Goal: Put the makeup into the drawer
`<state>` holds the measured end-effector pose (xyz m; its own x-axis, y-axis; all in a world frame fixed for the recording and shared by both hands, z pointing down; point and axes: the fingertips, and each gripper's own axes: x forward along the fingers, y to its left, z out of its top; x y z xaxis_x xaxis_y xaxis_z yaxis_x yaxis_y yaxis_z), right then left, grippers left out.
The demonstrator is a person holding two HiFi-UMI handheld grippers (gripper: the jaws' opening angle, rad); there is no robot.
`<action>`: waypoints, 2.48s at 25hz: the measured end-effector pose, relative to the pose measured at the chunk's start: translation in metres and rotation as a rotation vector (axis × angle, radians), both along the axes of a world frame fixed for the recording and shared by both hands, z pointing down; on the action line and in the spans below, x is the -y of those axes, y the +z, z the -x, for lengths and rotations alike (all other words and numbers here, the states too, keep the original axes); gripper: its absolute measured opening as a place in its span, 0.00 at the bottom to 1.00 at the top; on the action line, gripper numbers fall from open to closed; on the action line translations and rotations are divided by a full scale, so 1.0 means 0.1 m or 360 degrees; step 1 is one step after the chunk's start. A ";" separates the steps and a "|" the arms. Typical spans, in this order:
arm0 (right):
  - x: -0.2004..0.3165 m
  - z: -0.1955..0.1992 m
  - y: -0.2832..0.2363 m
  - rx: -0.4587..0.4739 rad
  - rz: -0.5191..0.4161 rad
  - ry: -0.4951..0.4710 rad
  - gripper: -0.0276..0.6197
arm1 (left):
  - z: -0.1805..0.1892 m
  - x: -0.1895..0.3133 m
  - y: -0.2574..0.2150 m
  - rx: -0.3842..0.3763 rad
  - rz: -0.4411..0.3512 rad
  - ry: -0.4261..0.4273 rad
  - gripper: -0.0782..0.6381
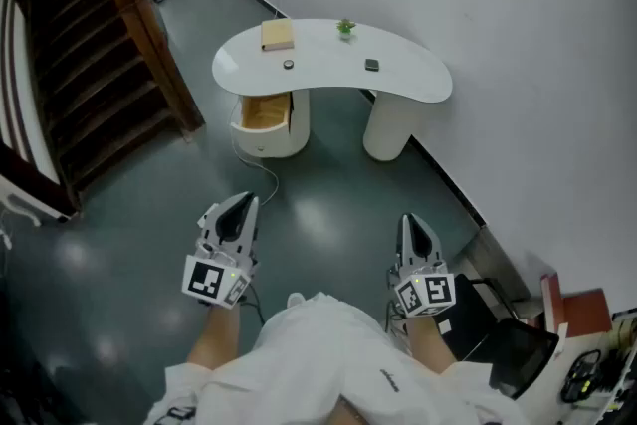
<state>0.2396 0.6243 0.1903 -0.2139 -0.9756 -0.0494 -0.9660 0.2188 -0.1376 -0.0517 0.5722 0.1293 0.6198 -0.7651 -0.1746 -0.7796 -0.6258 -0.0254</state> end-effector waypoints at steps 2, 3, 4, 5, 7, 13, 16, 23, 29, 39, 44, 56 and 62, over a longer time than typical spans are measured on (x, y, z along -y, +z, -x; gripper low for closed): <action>-0.01 0.02 0.02 0.0001 0.0002 0.0002 0.07 | 0.02 0.00 0.04 0.0001 0.0014 0.0004 0.16; -0.01 0.03 0.02 0.0000 0.0002 0.0003 0.07 | 0.03 0.00 0.04 0.0000 0.0018 0.0005 0.16; 0.00 0.04 0.02 -0.0001 0.0003 0.0004 0.07 | 0.04 0.01 0.05 -0.0001 0.0019 0.0007 0.16; 0.00 0.05 0.02 -0.0003 0.0003 0.0004 0.07 | 0.05 0.01 0.05 -0.0002 0.0020 0.0008 0.16; 0.01 0.08 0.01 -0.0004 0.0007 0.0005 0.07 | 0.07 0.02 0.04 -0.0006 0.0022 0.0011 0.16; 0.01 0.14 0.01 0.0011 0.0006 0.0003 0.07 | 0.13 0.05 0.06 0.0028 0.0017 -0.0003 0.16; 0.01 0.20 0.01 0.0004 0.0006 0.0001 0.07 | 0.19 0.08 0.13 0.0042 0.0062 -0.0004 0.16; 0.08 0.41 0.00 -0.0026 0.0010 0.0005 0.07 | 0.31 0.14 0.27 0.0058 0.0115 0.0050 0.32; 0.18 0.61 -0.03 -0.0044 0.0002 0.0011 0.07 | 0.45 0.27 0.30 0.0037 0.0128 0.0061 0.55; 0.29 0.86 0.10 -0.0041 0.0044 0.0028 0.07 | 0.69 0.48 0.42 0.0049 0.0173 0.0035 0.62; 0.40 0.88 0.14 -0.0049 0.0045 0.0019 0.07 | 0.71 0.61 0.49 0.0056 0.0188 0.0026 0.62; 1.11 0.79 0.22 -0.0009 0.0052 -0.0036 0.07 | 0.55 1.23 0.58 0.0087 0.0232 -0.0013 0.62; 1.65 0.60 0.31 0.0011 0.0080 -0.0057 0.07 | 0.33 1.75 0.65 0.0099 0.0239 -0.0012 0.62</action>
<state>0.1799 0.4592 0.2215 -0.2487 -0.9686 -0.0020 -0.9566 0.2460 -0.1562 -0.0842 0.3969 0.1940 0.6201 -0.7843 -0.0191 -0.7841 -0.6203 0.0197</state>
